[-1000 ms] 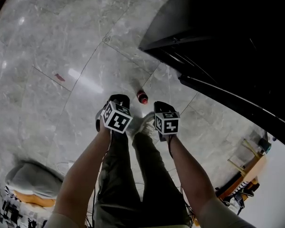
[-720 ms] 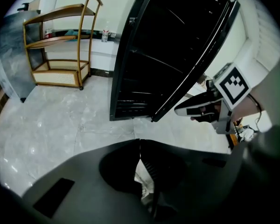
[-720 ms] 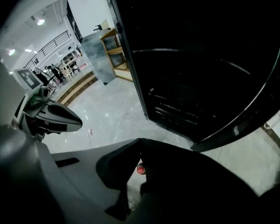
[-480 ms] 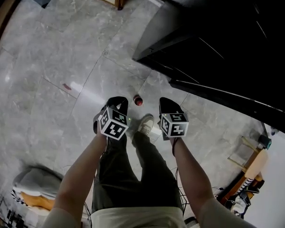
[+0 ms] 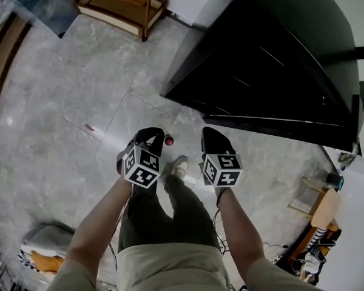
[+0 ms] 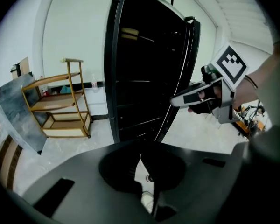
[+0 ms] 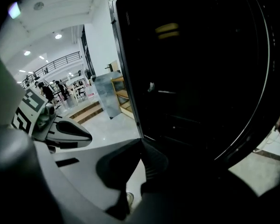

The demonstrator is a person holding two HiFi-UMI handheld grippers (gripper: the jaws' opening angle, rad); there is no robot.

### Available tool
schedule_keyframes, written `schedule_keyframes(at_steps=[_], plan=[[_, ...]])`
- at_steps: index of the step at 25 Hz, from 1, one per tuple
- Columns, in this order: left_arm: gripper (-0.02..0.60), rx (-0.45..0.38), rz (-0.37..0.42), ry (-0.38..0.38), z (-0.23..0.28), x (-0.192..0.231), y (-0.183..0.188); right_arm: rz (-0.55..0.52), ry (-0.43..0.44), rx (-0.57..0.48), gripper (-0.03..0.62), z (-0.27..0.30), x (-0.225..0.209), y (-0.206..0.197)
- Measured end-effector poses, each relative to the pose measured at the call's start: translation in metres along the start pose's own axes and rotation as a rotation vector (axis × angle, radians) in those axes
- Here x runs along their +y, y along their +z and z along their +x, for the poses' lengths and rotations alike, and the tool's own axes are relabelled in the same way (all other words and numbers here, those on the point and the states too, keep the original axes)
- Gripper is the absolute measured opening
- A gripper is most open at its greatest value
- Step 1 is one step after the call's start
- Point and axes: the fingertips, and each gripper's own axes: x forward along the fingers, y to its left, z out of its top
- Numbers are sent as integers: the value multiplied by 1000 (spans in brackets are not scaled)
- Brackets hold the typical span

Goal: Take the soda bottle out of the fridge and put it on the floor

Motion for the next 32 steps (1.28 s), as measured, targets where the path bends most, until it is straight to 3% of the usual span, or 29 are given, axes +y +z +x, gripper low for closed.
schedule_keyframes(at_steps=[14, 23, 32], plan=[[6, -239, 131, 1, -134, -50, 191, -56, 26, -331, -5, -183, 37, 200], [6, -384, 217, 39, -234, -65, 276, -138, 21, -465, -5, -287, 69, 270], [6, -555, 257, 57, -331, -91, 344, -210, 76, -609, -5, -381, 95, 328]])
